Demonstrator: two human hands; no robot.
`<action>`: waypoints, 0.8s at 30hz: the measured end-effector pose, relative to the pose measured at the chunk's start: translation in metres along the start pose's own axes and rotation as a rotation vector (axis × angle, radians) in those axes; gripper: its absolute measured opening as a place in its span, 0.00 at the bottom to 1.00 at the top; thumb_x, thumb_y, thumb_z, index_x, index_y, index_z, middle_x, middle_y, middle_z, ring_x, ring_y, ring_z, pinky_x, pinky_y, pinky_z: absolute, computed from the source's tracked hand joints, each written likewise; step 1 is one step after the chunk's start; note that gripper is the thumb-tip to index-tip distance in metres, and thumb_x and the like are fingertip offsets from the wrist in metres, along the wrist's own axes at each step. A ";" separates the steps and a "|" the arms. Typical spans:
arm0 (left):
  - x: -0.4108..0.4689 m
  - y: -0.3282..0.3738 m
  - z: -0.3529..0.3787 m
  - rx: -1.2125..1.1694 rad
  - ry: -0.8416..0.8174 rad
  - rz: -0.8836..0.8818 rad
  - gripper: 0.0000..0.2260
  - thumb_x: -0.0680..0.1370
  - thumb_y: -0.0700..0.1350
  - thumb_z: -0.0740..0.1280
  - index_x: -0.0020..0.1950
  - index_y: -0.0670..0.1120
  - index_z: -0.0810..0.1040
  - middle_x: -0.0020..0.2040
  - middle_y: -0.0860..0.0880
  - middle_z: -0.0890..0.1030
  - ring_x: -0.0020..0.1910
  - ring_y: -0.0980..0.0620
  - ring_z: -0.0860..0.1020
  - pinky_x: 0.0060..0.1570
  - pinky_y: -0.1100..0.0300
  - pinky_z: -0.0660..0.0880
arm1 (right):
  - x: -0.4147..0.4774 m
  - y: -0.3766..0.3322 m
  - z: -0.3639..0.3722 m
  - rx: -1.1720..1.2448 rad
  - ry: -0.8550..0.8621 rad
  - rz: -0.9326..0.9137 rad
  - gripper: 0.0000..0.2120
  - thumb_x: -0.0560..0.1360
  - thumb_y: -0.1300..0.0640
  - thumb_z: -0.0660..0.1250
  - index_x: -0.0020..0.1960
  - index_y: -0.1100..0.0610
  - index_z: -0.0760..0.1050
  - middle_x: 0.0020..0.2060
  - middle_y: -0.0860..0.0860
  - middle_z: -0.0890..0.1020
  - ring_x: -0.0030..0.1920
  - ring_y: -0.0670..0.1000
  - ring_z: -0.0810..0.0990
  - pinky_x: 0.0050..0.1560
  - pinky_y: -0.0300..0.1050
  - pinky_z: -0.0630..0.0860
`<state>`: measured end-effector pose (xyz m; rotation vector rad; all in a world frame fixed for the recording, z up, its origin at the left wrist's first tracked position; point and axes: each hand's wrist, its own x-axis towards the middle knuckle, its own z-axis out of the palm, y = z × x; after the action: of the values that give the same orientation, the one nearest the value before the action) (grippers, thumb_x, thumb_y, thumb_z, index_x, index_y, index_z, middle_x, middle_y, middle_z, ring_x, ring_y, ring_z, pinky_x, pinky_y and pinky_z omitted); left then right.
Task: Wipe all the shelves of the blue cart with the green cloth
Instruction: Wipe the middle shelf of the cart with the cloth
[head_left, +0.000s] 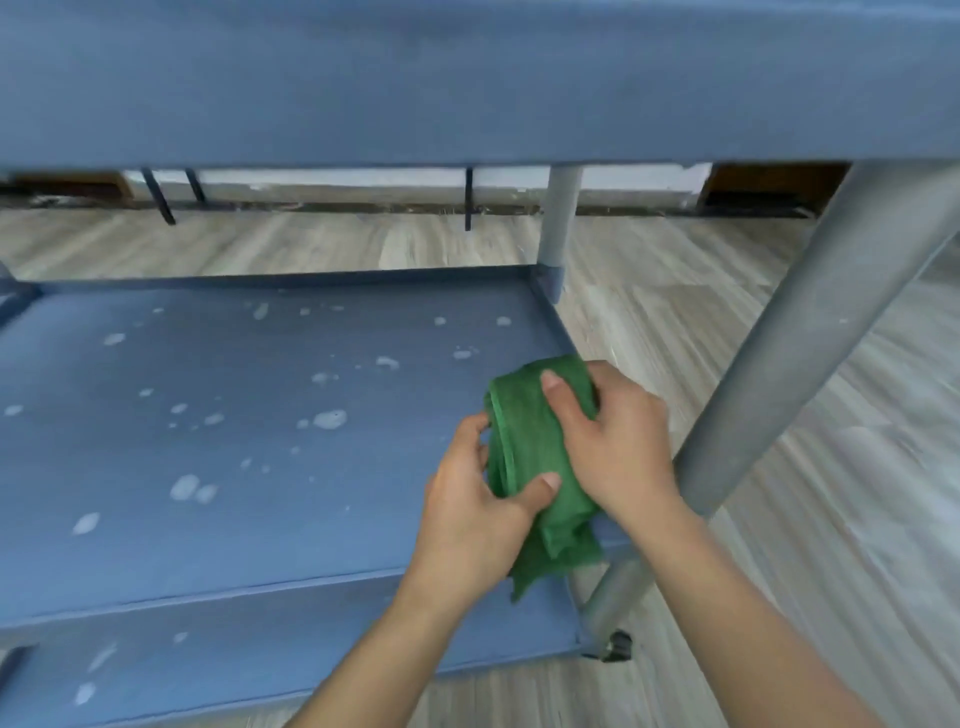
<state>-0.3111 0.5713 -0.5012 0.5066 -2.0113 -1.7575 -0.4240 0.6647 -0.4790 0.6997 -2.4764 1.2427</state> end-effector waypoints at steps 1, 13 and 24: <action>0.008 -0.009 -0.001 0.131 0.019 0.025 0.25 0.70 0.43 0.78 0.63 0.57 0.73 0.47 0.59 0.85 0.51 0.56 0.84 0.52 0.64 0.78 | 0.007 0.010 0.015 -0.049 -0.025 -0.021 0.15 0.79 0.43 0.63 0.44 0.55 0.76 0.35 0.49 0.82 0.37 0.52 0.80 0.39 0.47 0.72; -0.017 -0.044 -0.037 1.175 -0.003 0.310 0.25 0.80 0.58 0.56 0.74 0.52 0.71 0.73 0.51 0.73 0.73 0.44 0.70 0.71 0.41 0.64 | -0.027 0.027 0.040 -0.510 -0.302 -0.165 0.34 0.79 0.38 0.49 0.79 0.55 0.55 0.78 0.59 0.58 0.77 0.59 0.57 0.76 0.58 0.56; -0.003 -0.057 -0.076 1.354 -0.049 0.110 0.38 0.71 0.74 0.26 0.80 0.64 0.36 0.82 0.52 0.34 0.77 0.48 0.26 0.70 0.34 0.24 | -0.049 0.036 0.048 -0.559 -0.577 -0.064 0.31 0.80 0.38 0.39 0.80 0.47 0.36 0.79 0.50 0.37 0.78 0.51 0.33 0.77 0.56 0.35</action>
<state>-0.2680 0.5011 -0.5497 0.6707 -2.9344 -0.0976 -0.4036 0.6590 -0.5534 1.0650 -3.0079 0.2899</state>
